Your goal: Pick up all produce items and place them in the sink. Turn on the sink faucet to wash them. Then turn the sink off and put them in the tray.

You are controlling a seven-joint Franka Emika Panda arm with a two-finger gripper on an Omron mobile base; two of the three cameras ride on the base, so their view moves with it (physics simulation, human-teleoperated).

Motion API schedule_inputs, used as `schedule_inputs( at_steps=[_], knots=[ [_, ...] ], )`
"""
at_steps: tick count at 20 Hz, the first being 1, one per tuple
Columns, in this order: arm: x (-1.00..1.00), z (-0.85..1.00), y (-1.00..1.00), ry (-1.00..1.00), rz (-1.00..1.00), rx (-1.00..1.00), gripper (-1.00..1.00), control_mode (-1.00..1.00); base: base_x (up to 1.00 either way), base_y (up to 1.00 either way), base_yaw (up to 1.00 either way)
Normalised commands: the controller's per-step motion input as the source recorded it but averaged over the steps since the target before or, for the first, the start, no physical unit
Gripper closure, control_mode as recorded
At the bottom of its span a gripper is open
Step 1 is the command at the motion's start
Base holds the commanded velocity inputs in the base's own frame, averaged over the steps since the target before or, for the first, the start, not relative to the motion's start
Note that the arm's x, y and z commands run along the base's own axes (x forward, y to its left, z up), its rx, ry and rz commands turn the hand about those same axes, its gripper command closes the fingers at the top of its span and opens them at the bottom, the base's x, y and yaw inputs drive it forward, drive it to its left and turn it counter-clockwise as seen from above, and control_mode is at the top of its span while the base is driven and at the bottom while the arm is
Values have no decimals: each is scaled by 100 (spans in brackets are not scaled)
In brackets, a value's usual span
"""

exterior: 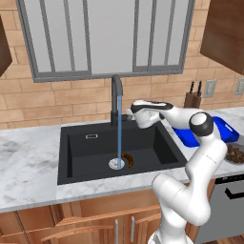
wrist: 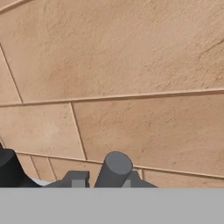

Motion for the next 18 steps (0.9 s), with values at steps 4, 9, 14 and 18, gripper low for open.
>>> schedule_inputs(
  at_steps=[4,9,14,18],
  knots=[
    [0,15,12,0,10,0,100,-100,0,0,0],
    [1,32,30,0,15,-5,100,-100,0,0,0],
    [0,45,54,-2,18,-11,100,-100,0,0,0],
    [0,48,60,-3,17,-12,100,-100,0,0,0]
  ],
)
